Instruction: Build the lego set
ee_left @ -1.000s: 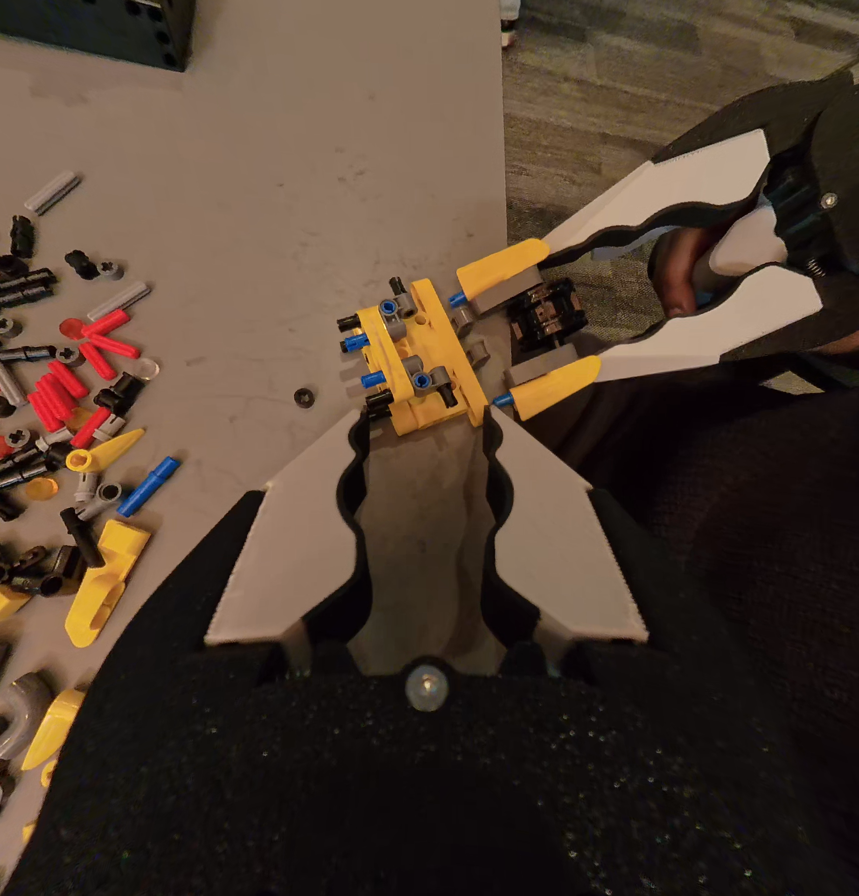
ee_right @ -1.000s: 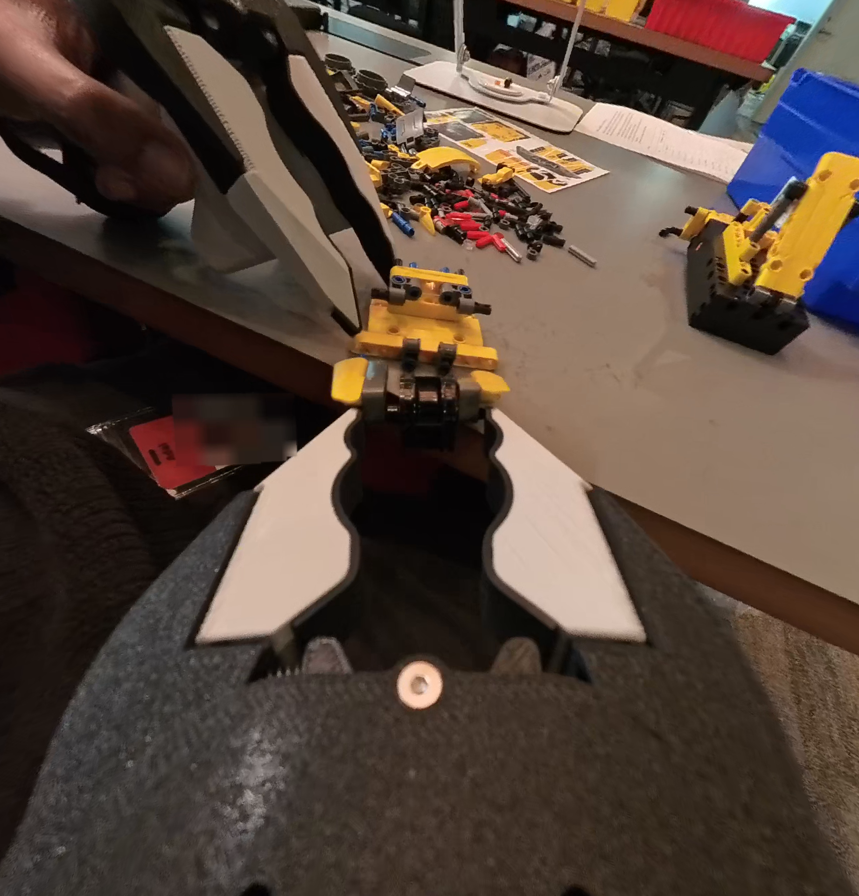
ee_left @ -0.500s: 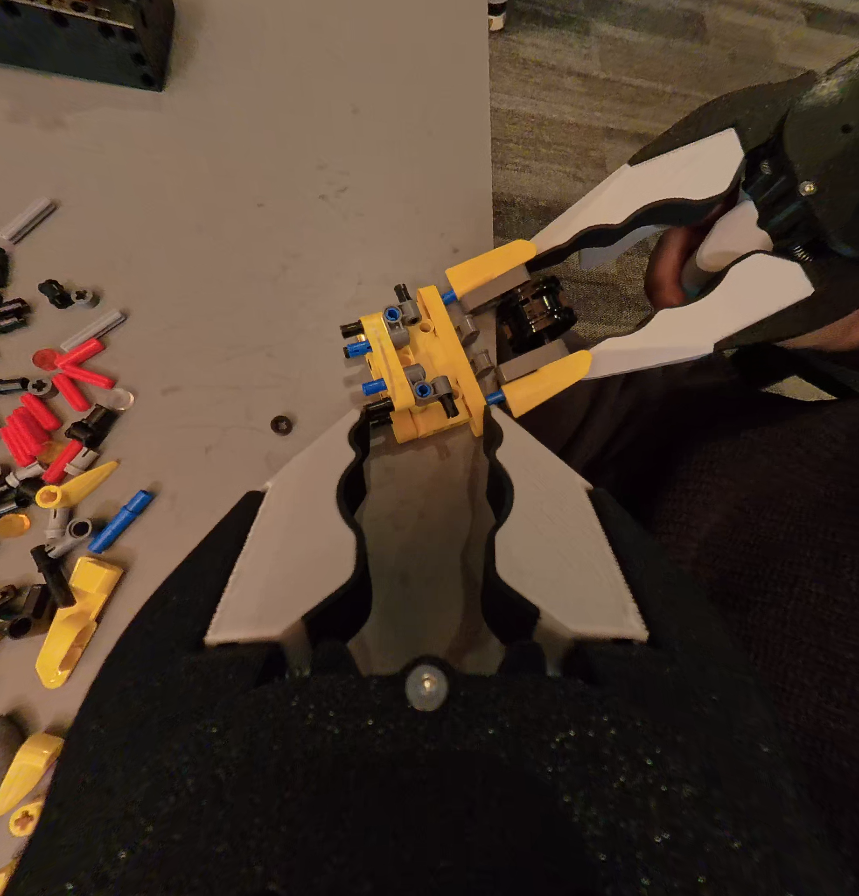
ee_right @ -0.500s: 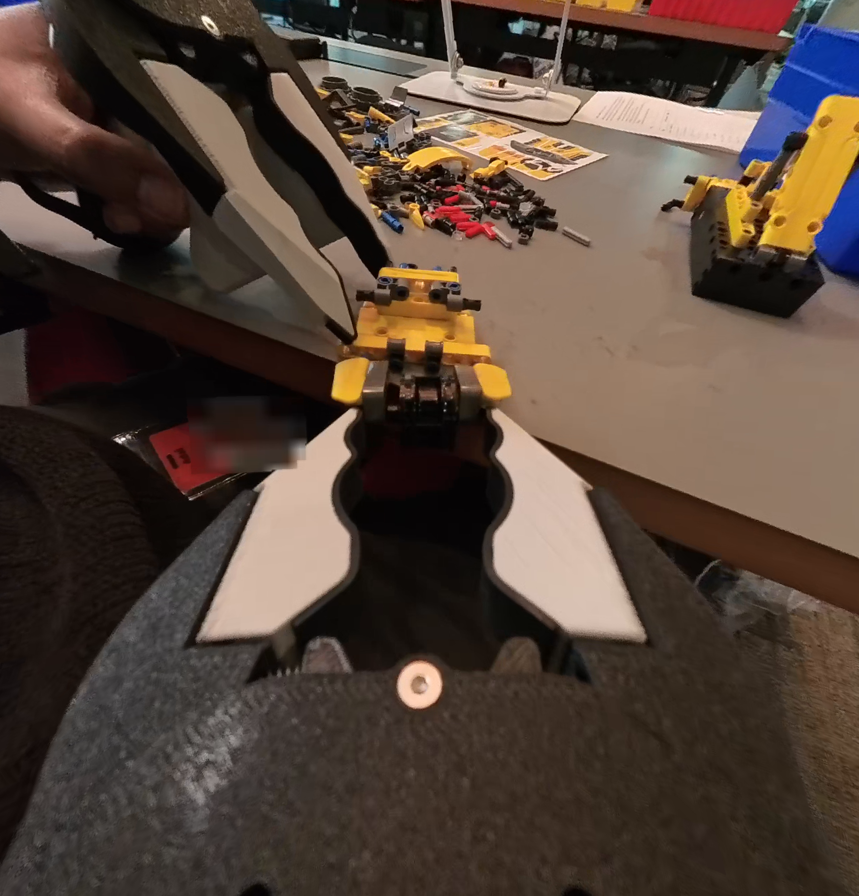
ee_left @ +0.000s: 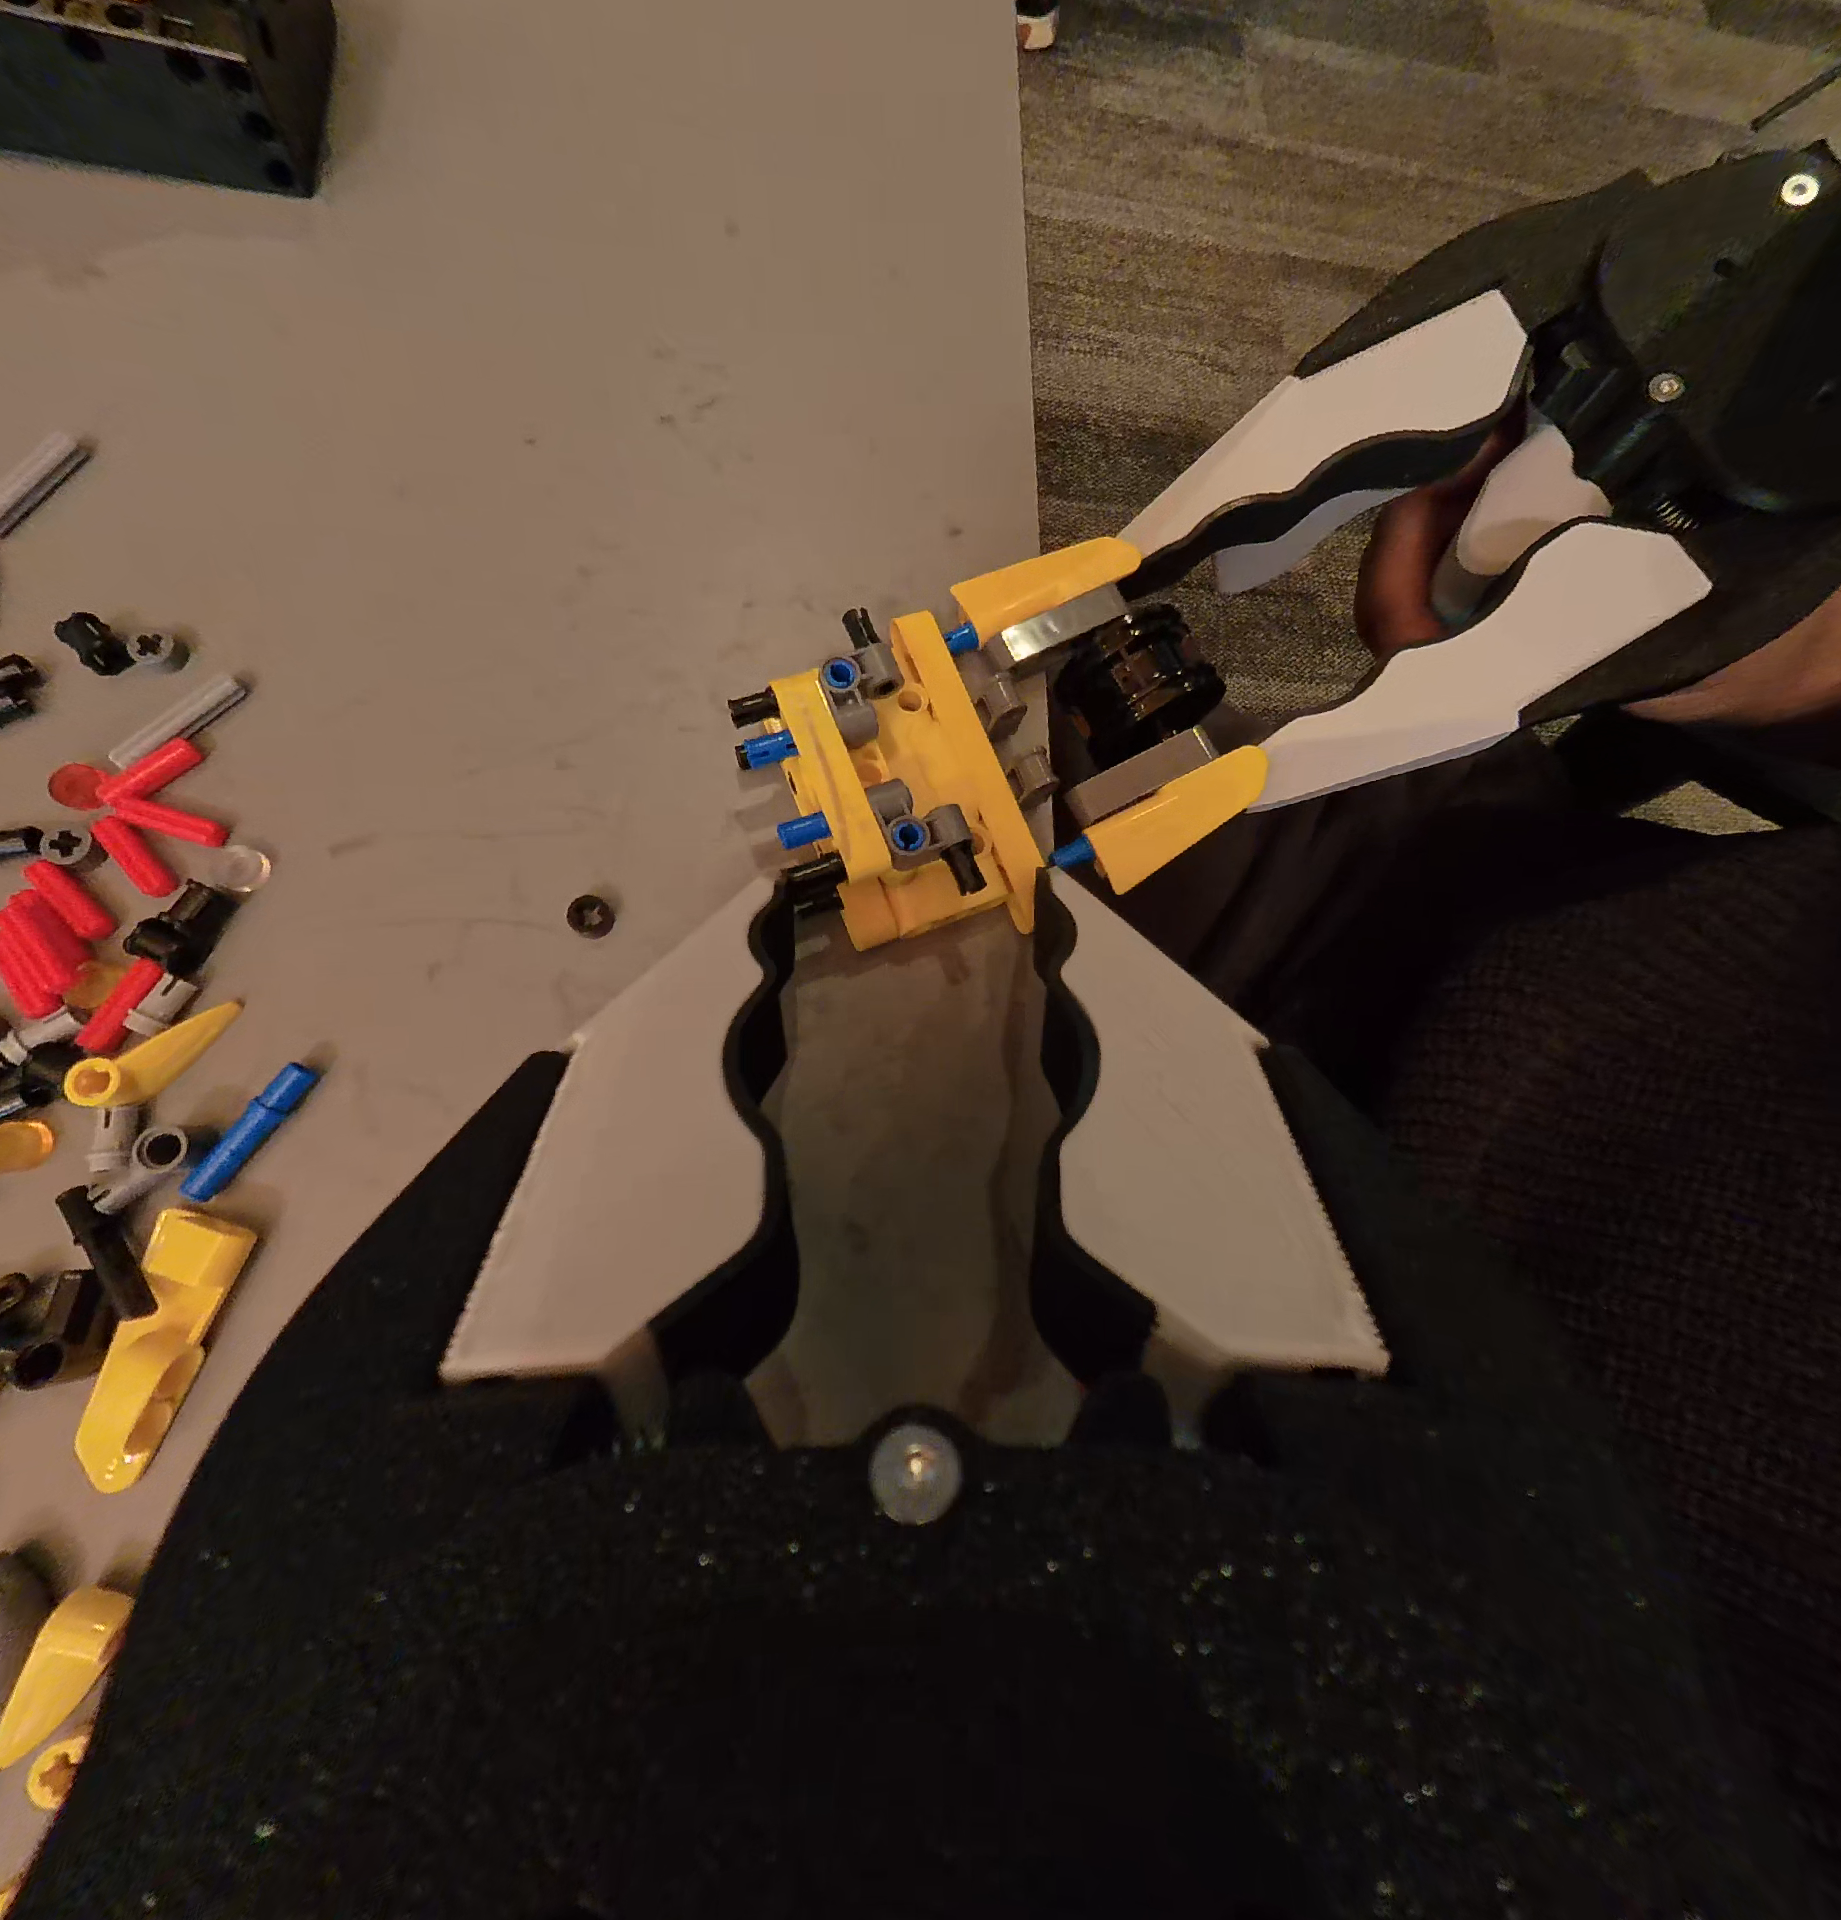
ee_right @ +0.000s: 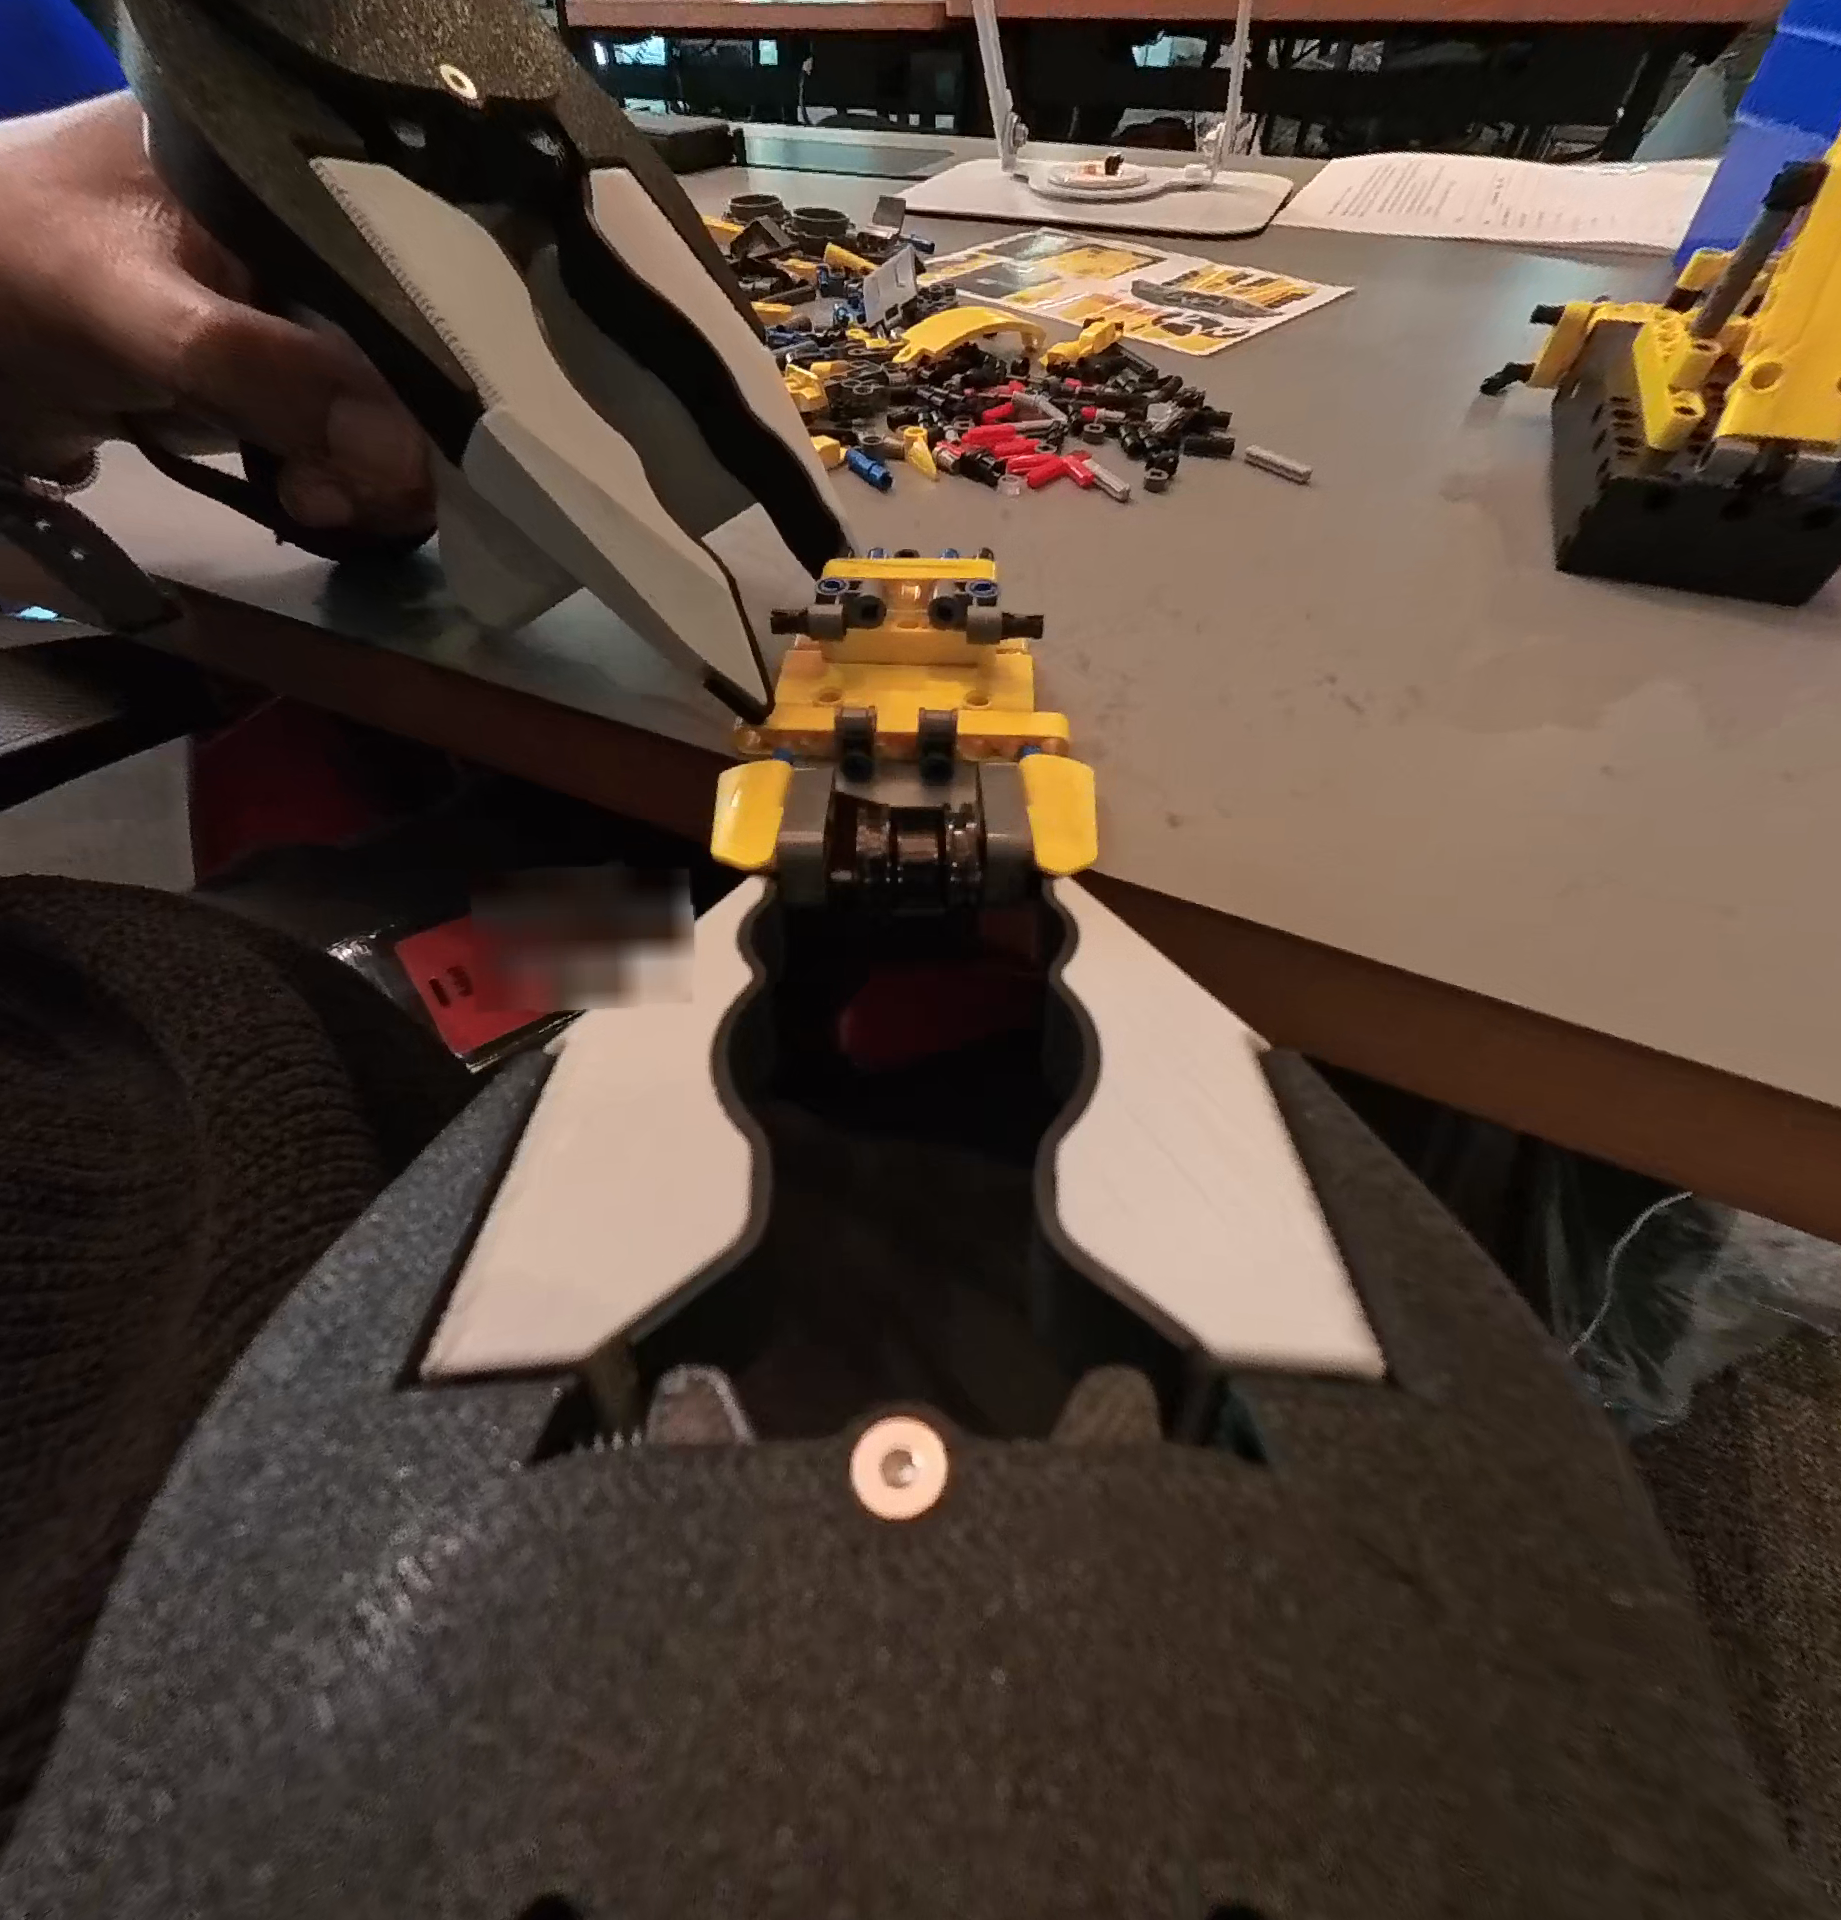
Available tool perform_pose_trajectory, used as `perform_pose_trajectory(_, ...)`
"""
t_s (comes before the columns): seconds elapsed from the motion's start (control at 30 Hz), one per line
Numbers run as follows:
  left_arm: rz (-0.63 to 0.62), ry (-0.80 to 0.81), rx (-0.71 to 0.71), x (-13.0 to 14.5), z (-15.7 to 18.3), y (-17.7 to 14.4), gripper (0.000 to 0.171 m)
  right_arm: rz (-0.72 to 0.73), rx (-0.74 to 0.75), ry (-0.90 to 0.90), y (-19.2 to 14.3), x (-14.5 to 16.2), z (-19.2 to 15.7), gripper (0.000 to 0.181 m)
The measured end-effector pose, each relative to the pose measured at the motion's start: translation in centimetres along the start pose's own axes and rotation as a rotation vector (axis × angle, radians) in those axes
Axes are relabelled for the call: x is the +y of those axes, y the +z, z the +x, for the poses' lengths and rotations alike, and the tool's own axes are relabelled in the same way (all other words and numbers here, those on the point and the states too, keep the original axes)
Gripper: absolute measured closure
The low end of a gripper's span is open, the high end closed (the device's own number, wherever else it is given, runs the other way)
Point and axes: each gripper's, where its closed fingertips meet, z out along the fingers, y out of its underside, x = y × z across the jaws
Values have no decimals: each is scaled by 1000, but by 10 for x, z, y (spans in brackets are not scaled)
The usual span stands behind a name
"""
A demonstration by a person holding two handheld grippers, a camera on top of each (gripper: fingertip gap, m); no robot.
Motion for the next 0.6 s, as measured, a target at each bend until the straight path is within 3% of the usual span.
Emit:
perform_pose_trajectory(0.33,3,5,0,0,4,1,125,-48,63,-82,-1,0,-1,133)
perform_pose_trajectory(0.6,4,10,5,-1,6,2,126,-20,57,-27,-2,3,-4,132)
